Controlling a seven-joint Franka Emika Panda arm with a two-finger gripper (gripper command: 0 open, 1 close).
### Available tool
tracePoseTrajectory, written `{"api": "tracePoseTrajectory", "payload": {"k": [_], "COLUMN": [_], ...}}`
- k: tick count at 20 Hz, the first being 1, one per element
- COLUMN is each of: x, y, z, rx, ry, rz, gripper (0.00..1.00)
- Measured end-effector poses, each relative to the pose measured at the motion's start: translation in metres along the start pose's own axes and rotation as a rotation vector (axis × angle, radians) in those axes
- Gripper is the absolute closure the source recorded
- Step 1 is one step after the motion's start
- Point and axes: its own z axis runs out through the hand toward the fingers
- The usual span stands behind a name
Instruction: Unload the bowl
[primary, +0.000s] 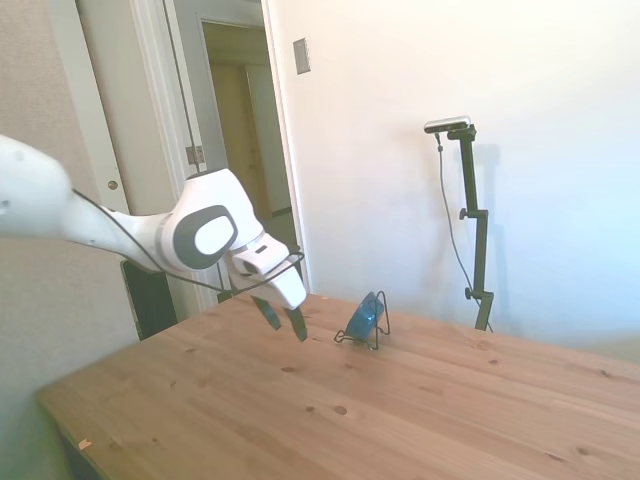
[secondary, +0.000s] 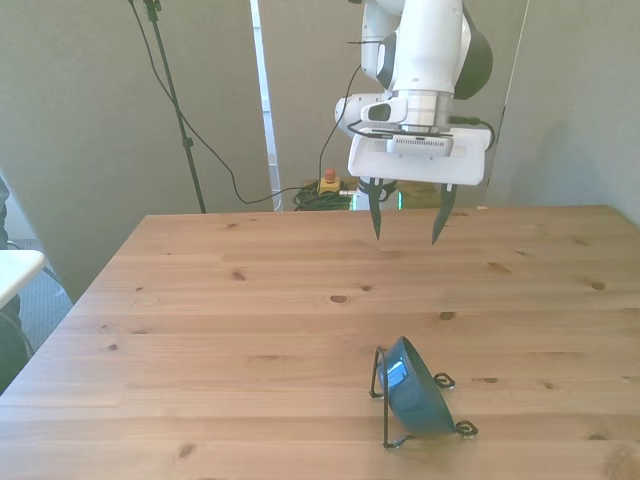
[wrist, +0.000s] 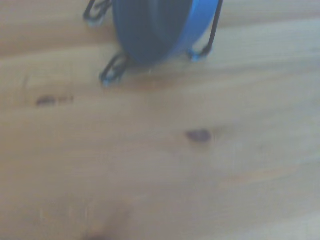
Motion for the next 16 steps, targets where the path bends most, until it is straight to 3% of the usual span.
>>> {"api": "tracePoseTrajectory", "payload": {"k": [8, 12, 16], "x": [0.018, 0.039, 0.050], "y": [-0.100, -0.096, -0.111], "z": [0.041, 0.045, 0.071], "rx": [0.016, -0.016, -0.040], "ry": [0.115, 0.185, 0.256], "rz": [0.034, 0.061, 0.090], "gripper": [0.00, 0.00, 0.00]}}
